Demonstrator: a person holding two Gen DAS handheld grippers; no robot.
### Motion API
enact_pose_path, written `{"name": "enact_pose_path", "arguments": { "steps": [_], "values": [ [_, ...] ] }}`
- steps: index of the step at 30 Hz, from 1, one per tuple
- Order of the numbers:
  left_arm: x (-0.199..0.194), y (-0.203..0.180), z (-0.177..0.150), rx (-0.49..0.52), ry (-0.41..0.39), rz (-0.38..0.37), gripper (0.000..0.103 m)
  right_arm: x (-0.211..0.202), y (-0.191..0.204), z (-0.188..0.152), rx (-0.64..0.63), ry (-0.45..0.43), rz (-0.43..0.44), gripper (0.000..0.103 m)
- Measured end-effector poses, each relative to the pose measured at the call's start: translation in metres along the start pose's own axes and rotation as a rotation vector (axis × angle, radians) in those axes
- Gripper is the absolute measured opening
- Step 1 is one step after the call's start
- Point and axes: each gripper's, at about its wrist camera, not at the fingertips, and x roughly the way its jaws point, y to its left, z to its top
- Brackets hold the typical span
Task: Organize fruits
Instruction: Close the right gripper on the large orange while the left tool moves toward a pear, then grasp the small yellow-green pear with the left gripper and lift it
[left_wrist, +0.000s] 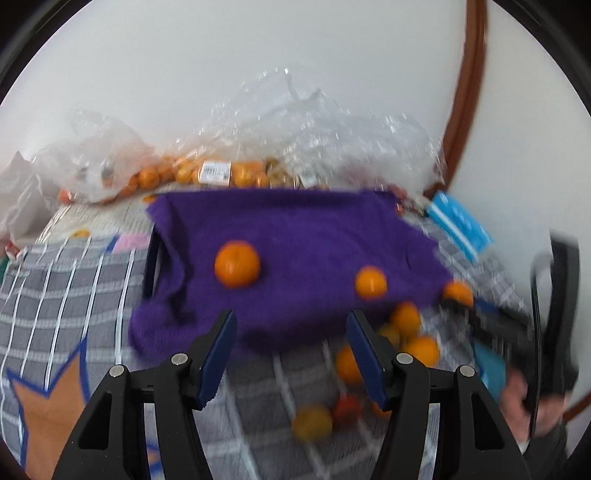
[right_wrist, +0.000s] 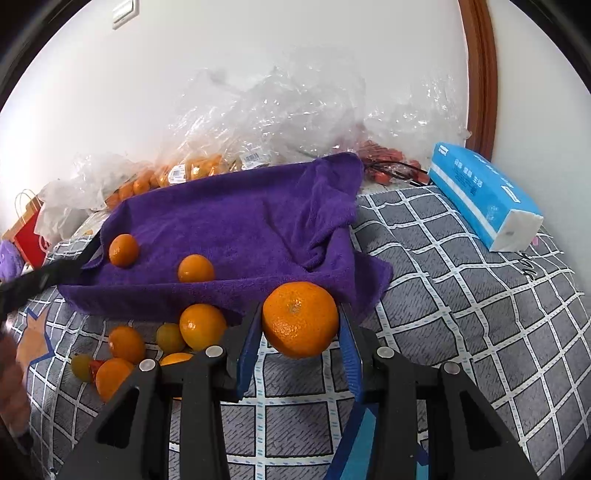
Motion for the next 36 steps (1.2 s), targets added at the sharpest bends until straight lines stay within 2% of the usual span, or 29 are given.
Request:
{"name": "enact_pose_path", "arguments": {
  "steps": [4, 6, 9, 13, 18, 19, 22, 24, 26, 28, 32, 36],
  "values": [
    [-0.002, 0.011, -0.029, -0.081, 0.077, -0.072, 0.047, -0.002, -0.006, 0.001, 0.038, -0.018, -0.022, 0.040],
    [-0.001, 0.013, -0.036, -0.100, 0.090, -0.094, 0.044, -0.001, -0.009, 0.002, 0.052, -0.017, -0.024, 0.040],
    [0.001, 0.014, -0.040, -0.106, 0.098, -0.089, 0.036, 0.000, -0.011, 0.002, 0.065, -0.015, -0.025, 0.041],
    [0.007, 0.011, -0.044, -0.095, 0.141, -0.156, 0.026, 0.001, -0.013, 0.002, 0.075, -0.010, -0.022, 0.041],
    [-0.007, 0.012, -0.042, -0.082, 0.102, -0.123, 0.026, 0.002, -0.015, 0.002, 0.089, -0.009, -0.024, 0.041],
    [-0.010, 0.014, -0.040, -0.081, 0.090, -0.097, 0.026, 0.002, -0.015, 0.002, 0.090, -0.008, -0.024, 0.041],
    [-0.012, 0.018, -0.036, -0.038, 0.052, 0.043, 0.026, 0.002, -0.013, 0.001, 0.082, -0.011, -0.031, 0.041],
    [-0.005, 0.017, -0.038, -0.009, 0.068, 0.100, 0.026, 0.002, -0.011, 0.002, 0.068, -0.011, -0.033, 0.041],
    [0.002, 0.015, -0.040, 0.005, 0.093, 0.095, 0.028, 0.003, -0.010, 0.001, 0.063, -0.008, -0.031, 0.041],
    [0.010, 0.017, -0.040, -0.015, 0.136, 0.051, 0.028, 0.004, -0.011, 0.001, 0.070, -0.001, -0.029, 0.041],
    [0.014, 0.022, -0.036, -0.067, 0.126, 0.036, 0.028, 0.008, -0.012, 0.001, 0.075, 0.014, -0.024, 0.041],
    [0.017, 0.020, -0.037, -0.061, 0.128, 0.036, 0.028, 0.008, -0.009, 0.000, 0.055, 0.015, -0.023, 0.041]
  ]
}}
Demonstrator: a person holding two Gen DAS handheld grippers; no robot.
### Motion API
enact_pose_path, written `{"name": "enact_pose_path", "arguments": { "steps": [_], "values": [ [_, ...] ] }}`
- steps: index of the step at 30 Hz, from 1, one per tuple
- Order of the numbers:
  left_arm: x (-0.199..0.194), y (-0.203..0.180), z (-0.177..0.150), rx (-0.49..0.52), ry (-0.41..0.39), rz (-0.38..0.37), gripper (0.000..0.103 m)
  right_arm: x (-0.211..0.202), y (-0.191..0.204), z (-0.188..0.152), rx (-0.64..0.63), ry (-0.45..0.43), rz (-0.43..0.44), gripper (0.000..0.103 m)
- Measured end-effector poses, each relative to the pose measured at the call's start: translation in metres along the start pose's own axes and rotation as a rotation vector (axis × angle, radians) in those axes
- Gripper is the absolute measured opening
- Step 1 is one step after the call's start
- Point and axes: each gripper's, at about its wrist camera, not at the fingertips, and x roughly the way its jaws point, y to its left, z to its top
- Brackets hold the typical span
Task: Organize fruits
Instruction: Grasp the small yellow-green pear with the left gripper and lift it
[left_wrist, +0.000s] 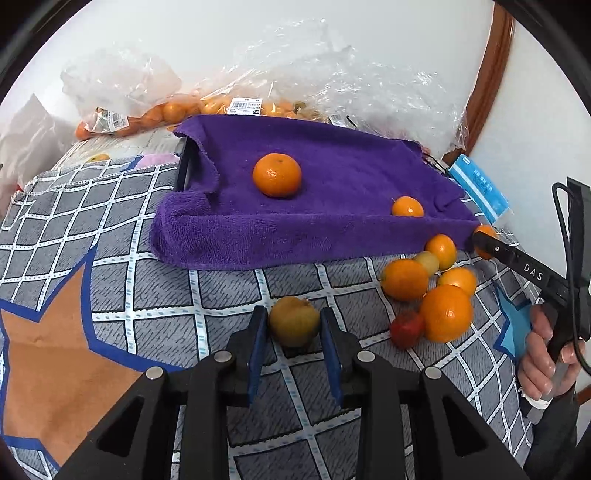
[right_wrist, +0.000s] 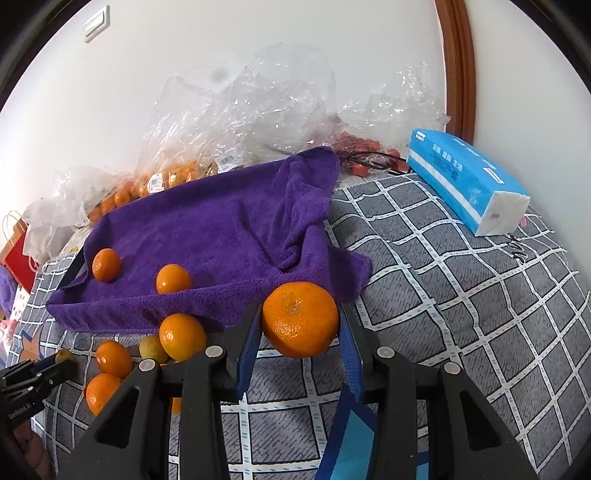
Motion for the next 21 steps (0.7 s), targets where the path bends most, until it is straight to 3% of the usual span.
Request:
{"name": "enact_pose_path", "arguments": {
  "steps": [8, 13, 18, 21],
  "values": [
    [-0.002, 0.012, -0.002, -0.066, -0.009, -0.060, 0.028, 0.002, 0.001, 0.000, 0.002, 0.011, 0.011, 0.041],
    [-0.002, 0.009, -0.002, -0.043, -0.010, -0.036, 0.027, 0.001, -0.004, 0.000, 0.032, 0.003, 0.017, 0.041],
    [-0.009, 0.025, -0.006, -0.117, -0.048, -0.142, 0.026, -0.003, 0.002, 0.000, 0.005, -0.015, 0.009, 0.041],
    [-0.013, 0.023, -0.008, -0.115, -0.061, -0.149, 0.026, -0.004, 0.002, 0.000, 0.000, -0.017, 0.012, 0.041]
  ]
}}
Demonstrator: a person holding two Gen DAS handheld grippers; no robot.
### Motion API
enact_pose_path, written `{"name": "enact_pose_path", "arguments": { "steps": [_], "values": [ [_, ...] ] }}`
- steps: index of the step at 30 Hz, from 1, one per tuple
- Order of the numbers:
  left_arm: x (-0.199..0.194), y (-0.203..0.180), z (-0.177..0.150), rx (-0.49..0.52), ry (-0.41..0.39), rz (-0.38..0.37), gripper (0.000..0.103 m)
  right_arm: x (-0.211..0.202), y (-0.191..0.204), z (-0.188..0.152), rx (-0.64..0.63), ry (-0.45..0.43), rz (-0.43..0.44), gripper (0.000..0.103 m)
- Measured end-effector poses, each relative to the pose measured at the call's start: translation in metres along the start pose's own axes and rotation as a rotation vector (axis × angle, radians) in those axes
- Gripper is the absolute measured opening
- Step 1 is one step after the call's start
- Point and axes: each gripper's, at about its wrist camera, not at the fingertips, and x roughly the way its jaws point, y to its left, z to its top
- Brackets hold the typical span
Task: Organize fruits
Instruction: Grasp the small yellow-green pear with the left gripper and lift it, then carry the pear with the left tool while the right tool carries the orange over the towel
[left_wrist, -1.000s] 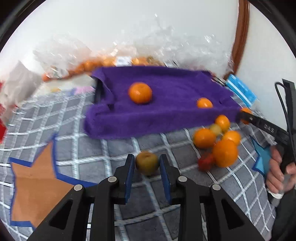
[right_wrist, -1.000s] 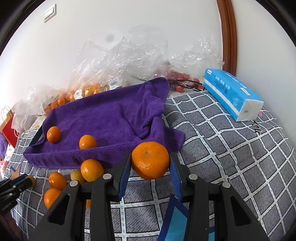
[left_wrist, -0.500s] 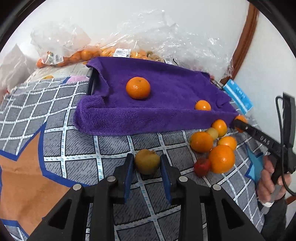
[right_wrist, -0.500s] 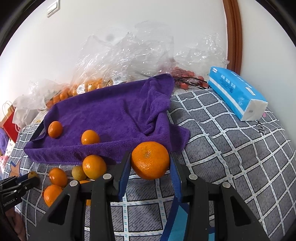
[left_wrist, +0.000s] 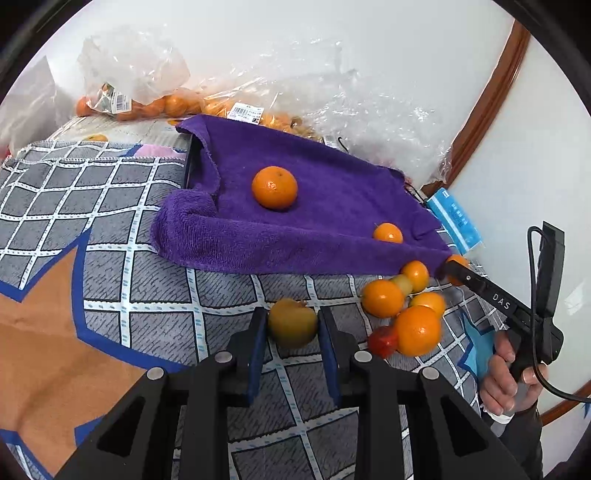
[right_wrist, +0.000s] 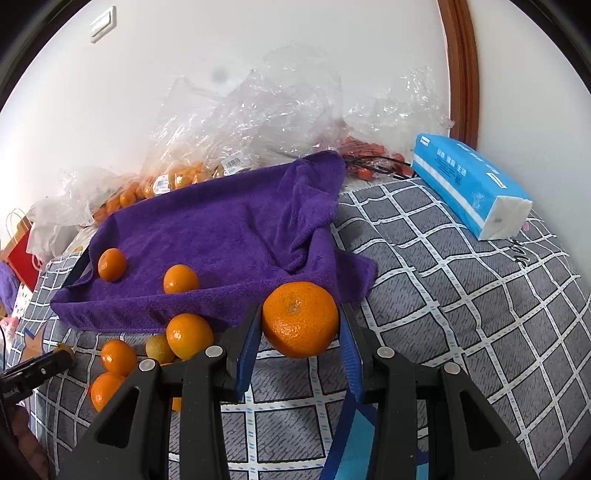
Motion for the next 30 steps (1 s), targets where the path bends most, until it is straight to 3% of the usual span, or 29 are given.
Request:
{"name": "enact_pose_path", "arguments": {
  "steps": [3, 21, 28, 30],
  "values": [
    [-0.005, -0.007, -0.001, 0.030, -0.032, 0.025, 0.026, -0.003, 0.001, 0.000, -0.011, -0.015, 0.002, 0.041],
    [-0.034, -0.022, -0.003, 0.096, -0.199, 0.008, 0.026, -0.022, 0.025, -0.004, -0.128, -0.105, 0.049, 0.041],
    [-0.042, -0.014, 0.003, 0.017, -0.203, 0.014, 0.026, -0.028, 0.031, -0.006, -0.147, -0.133, 0.076, 0.041],
    [-0.046, -0.015, 0.007, 0.009, -0.188, 0.049, 0.026, -0.027, 0.029, -0.004, -0.129, -0.126, 0.075, 0.041]
  ]
}}
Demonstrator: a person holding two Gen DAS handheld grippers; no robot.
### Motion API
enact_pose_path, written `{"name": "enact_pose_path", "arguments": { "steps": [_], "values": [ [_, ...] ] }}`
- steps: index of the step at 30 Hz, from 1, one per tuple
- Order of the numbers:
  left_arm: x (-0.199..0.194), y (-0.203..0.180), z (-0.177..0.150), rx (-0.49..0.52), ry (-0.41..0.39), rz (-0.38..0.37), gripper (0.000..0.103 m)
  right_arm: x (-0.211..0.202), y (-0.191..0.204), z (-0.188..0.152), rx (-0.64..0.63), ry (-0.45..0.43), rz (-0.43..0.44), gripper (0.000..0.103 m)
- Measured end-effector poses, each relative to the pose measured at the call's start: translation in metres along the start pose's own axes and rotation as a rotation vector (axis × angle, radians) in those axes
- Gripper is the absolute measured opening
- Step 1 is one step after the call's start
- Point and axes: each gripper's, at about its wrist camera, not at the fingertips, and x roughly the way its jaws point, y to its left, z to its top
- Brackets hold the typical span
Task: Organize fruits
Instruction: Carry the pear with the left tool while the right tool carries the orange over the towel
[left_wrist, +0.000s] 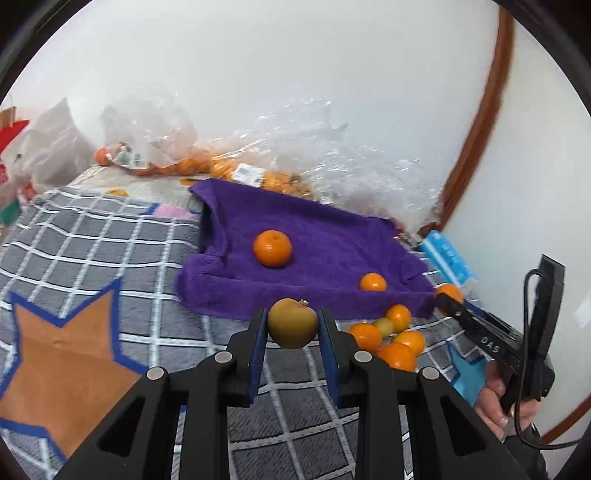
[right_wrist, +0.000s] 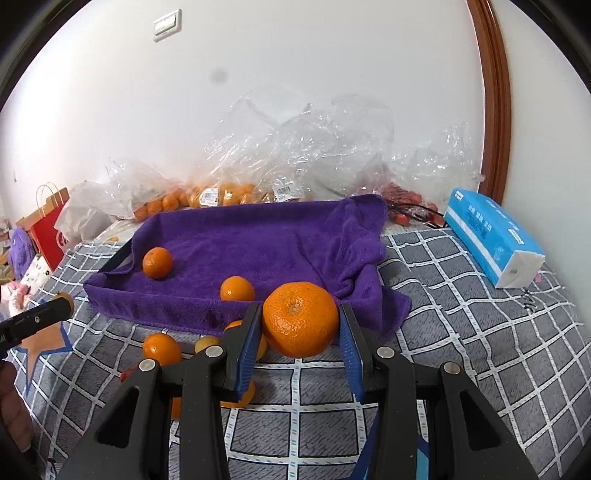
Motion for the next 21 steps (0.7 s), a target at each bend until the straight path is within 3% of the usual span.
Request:
{"name": "enact_pose_path", "arguments": {
  "steps": [10, 21],
  "values": [
    [-0.047, -0.011, 0.037, 0.064, -0.152, 0.022, 0.026, -0.020, -0.001, 0.023, 0.064, -0.033, 0.011, 0.041],
    [-0.011, -0.017, 0.083, 0.064, -0.214, -0.001, 0.026, -0.023, 0.013, 0.078, 0.038, -0.102, 0.045, 0.041]
  ]
}}
